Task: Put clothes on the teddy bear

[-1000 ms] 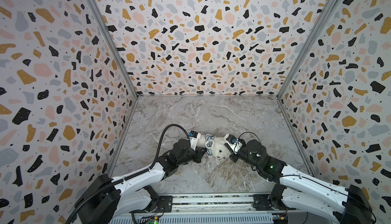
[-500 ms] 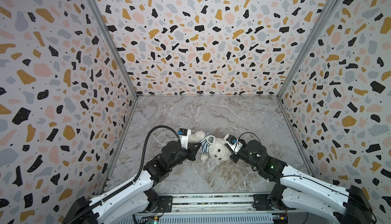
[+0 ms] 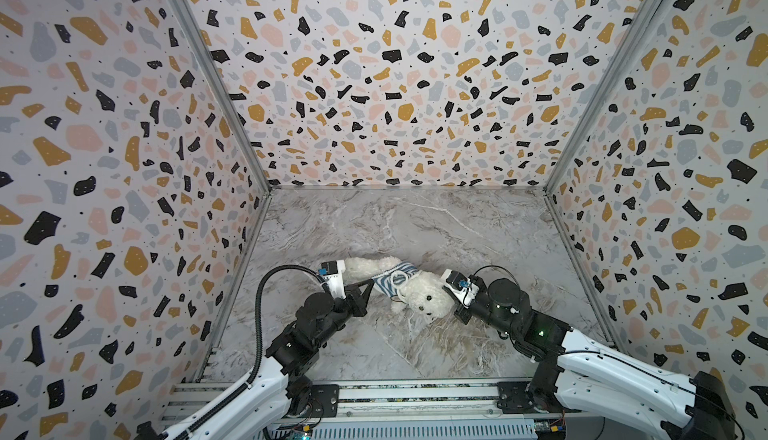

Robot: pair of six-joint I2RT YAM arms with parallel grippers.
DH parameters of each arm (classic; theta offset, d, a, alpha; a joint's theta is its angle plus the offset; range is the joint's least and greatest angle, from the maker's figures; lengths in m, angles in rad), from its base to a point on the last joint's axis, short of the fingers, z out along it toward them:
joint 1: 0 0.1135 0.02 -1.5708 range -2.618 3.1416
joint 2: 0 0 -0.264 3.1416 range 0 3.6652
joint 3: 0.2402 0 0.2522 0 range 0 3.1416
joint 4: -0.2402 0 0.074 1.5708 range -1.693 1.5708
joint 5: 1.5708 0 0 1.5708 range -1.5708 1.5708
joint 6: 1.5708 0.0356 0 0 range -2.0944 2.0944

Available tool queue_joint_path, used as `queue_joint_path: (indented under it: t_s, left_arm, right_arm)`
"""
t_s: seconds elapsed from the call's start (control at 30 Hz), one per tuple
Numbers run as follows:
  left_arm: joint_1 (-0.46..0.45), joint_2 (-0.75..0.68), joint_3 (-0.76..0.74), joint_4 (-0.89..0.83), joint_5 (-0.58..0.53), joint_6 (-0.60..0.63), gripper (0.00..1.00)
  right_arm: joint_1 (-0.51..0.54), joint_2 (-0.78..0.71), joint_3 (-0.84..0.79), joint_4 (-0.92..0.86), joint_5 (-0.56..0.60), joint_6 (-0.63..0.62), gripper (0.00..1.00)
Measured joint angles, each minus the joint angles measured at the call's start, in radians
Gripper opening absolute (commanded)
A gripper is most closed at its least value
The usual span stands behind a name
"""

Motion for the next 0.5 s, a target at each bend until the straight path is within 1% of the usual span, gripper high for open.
queue_joint_path:
  t_s: [0.1, 0.23, 0.3, 0.43, 0.5]
  left_arm:
    - [0.001, 0.006, -0.001, 0.012, 0.024, 0.01, 0.0]
    - [0.005, 0.038, 0.011, 0.008, 0.109, 0.063, 0.0]
    - [0.006, 0.051, 0.027, 0.002, 0.149, 0.088, 0.06]
    - [0.006, 0.066, 0.087, -0.032, 0.217, 0.146, 0.24]
    - [0.006, 0.069, 0.12, -0.045, 0.233, 0.169, 0.28]
  right_arm:
    - [0.02, 0.002, 0.0, 0.0, 0.0, -0.016, 0.0]
    - [0.049, 0.021, 0.0, 0.0, 0.0, -0.036, 0.0]
    - [0.062, 0.032, 0.0, 0.0, 0.001, -0.044, 0.0]
    - [0.087, 0.055, 0.002, -0.002, 0.005, -0.063, 0.0]
    - [0.095, 0.063, 0.005, -0.006, 0.006, -0.069, 0.0]
